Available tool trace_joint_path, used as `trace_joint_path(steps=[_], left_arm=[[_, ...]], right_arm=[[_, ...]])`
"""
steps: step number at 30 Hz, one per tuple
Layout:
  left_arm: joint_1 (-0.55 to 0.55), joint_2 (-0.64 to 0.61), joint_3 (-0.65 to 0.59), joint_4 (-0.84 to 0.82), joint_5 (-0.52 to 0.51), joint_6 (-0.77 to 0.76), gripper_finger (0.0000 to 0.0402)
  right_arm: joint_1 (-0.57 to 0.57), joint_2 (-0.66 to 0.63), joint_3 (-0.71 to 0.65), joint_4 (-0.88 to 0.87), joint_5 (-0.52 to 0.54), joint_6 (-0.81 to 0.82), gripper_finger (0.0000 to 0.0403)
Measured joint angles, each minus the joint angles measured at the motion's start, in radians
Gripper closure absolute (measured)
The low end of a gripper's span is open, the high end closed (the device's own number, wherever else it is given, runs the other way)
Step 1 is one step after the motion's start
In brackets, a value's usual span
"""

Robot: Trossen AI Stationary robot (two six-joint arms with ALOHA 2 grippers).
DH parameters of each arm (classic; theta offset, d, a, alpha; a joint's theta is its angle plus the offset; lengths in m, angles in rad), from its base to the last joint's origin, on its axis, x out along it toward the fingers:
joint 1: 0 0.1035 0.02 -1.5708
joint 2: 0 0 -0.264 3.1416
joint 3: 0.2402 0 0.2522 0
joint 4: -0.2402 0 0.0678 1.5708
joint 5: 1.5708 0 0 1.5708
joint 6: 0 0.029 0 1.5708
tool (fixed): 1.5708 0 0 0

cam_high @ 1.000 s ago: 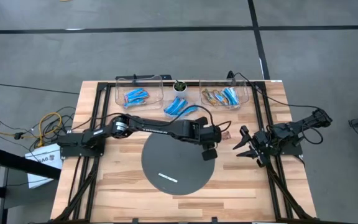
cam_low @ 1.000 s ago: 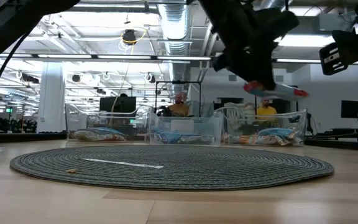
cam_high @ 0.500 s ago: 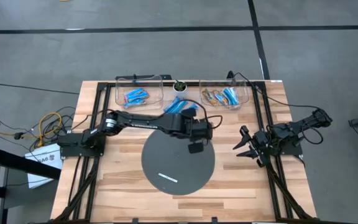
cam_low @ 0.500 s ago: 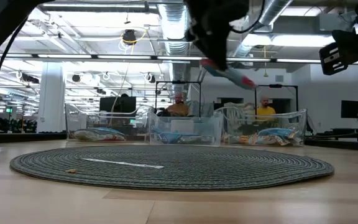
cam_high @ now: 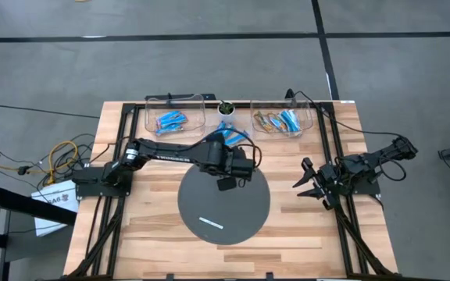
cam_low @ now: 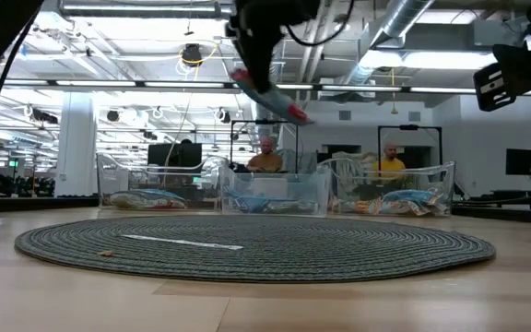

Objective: Pick and place Granola Bars by type
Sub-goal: Put the red granola bar into the left transparent bin

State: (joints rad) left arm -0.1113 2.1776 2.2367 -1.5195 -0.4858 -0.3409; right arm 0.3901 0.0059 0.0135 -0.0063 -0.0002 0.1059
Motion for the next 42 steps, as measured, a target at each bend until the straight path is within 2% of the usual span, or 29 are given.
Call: trace_joint_path(steps=[3,11,14,20,32,37,42], left_arm=[[-0.008,-0.027,0.0,-0.055,-0.007,-0.062,0.0381],[-0.007,-0.083,-0.003,-0.05,-0.052,-0.157,0.0385],[0.0,-0.127,-0.067,-0.05,-0.071,-0.191,0.0384],[0.029,-0.301,-0.341,-0.01,-0.08,-0.284,0.0385],[0.158,-0.745,-1.003,0.461,-0.127,-0.28,0.0385],[0.207,-0.885,-1.185,0.574,-0.129,-0.256,0.0385],[0.218,-0.985,-1.296,0.622,-0.129,-0.27,0.0385]], right_arm=[[0.0,0.0,0.0,0.0,0.0,0.0,0.0262],[0.0,0.0,0.0,0.0,0.0,0.0,0.0265],[0.0,0.0,0.0,0.0,0.0,0.0,0.0265],[0.0,0.0,0.0,-0.001,0.0,0.0,0.0261],[0.0,0.0,0.0,-0.001,0.0,0.0,0.0263],[0.0,0.0,0.0,-0.001,0.0,0.0,0.0262],[0.0,0.0,0.0,-0.001,0.0,0.0,0.0265]])
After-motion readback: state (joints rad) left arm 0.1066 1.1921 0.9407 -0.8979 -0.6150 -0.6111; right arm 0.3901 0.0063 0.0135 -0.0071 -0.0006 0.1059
